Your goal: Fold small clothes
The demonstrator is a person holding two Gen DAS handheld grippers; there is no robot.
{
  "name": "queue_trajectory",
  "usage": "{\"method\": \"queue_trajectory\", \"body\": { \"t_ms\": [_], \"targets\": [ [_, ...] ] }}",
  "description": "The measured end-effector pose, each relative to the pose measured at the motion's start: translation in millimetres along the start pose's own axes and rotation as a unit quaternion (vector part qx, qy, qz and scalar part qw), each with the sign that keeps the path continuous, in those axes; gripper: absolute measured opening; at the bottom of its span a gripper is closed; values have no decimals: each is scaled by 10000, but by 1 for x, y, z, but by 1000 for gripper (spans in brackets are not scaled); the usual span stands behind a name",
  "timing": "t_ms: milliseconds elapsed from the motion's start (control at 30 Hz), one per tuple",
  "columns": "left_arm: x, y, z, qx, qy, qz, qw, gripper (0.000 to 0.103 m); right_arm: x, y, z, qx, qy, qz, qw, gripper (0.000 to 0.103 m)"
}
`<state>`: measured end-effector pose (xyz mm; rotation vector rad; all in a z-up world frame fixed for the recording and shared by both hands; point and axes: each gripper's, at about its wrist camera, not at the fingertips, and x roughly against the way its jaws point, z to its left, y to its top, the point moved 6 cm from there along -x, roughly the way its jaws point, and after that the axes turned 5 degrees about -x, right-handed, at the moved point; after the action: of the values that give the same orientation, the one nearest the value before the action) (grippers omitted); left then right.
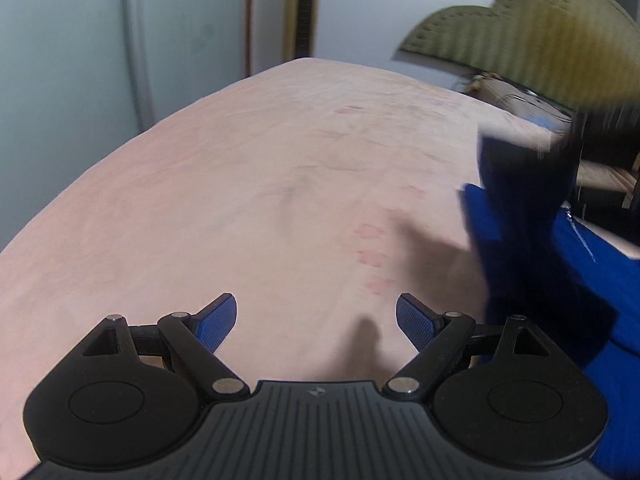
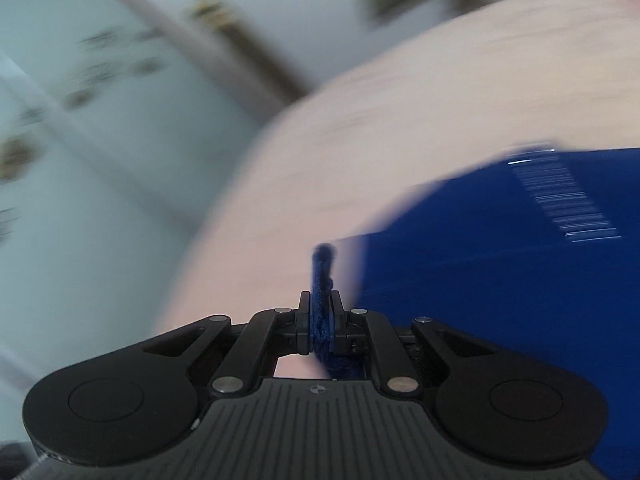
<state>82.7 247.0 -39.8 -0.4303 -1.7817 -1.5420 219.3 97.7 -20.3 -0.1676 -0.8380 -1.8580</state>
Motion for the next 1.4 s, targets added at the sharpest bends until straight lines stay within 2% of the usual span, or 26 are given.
{"method": "queue_trajectory", "body": {
  "t_ms": [67, 100, 200, 300, 333, 433, 500, 567, 600, 667, 733, 800, 867, 900, 967, 1033, 1067, 1133, 1200, 1233, 1333, 1400],
  "targets": [
    [2, 1, 8, 136, 28, 6, 9999, 88, -3, 0, 43, 384, 405, 40, 9984, 12],
    [3, 3, 11, 173, 24, 2, 9998, 88, 1, 3, 65, 734, 449, -81, 9963, 12],
    [11, 9, 10, 203, -38, -96, 9997, 88, 32, 29, 85, 1309, 117, -603, 9895, 11],
    [21, 19, 0, 192, -157, -296, 9993, 88, 84, 67, 57, 1216, -553, -1386, 9813, 12],
    [24, 23, -5, 184, -209, -365, 9989, 88, 110, 77, 44, 1086, -641, -1673, 9778, 12],
    [31, 31, -25, 80, -380, -502, 9980, 88, 193, 89, 8, 538, -607, -2493, 9650, 12],
    [31, 33, -44, -40, -527, -486, 9974, 88, 252, 89, -17, 221, -537, -3049, 9506, 12],
    [31, 31, -60, -93, -660, -454, 9967, 88, 275, 91, -40, 11, -1096, -3159, 9424, 12],
    [32, 29, -67, -113, -732, -455, 9962, 88, 277, 97, -53, -6, -1287, -3051, 9436, 12],
    [35, 25, -76, -182, -787, -480, 9956, 88, 259, 90, -48, 141, -1279, -2667, 9552, 12],
    [39, 23, -79, -248, -694, -545, 9958, 88, 237, 85, -31, 401, -1012, -2176, 9700, 12],
    [41, 24, -73, -236, -553, -603, 9964, 88, 195, 84, 5, 678, -621, -1624, 9824, 12],
    [42, 27, -66, -168, -460, -671, 9965, 88, 174, 84, 50, 1041, -201, -1307, 9857, 12],
    [43, 28, -61, -130, -399, -709, 9966, 88, 172, 85, 82, 1312, 236, -1326, 9822, 12],
    [44, 31, -53, -65, -311, -750, 9967, 88, 199, 95, 130, 1755, 1042, -1725, 9636, 12],
    [42, 33, -47, -10, -304, -745, 9968, 88, 241, 102, 142, 1936, 1462, -2328, 9418, 6],
    [40, 33, -47, 5, -329, -709, 9969, 88, 253, 109, 135, 1961, 1395, -2562, 9362, 6],
    [34, 32, -50, 24, -438, -607, 9972, 88, 278, 119, 100, 1727, 773, -2926, 9373, 7],
    [30, 28, -58, -36, -569, -513, 9971, 88, 294, 122, 34, 1064, -64, -3036, 9468, 10],
    [29, 27, -63, -98, -622, -473, 9969, 88, 302, 120, -1, 767, -447, -3071, 9475, 12],
    [24, 22, -83, -394, -714, -394, 9959, 88, 325, 85, -98, 220, -1659, -3072, 9368, 12],
    [21, 19, -96, -565, -767, -332, 9949, 88, 335, 54, -165, -335, -2374, -2857, 9279, 13]
  ]
}}
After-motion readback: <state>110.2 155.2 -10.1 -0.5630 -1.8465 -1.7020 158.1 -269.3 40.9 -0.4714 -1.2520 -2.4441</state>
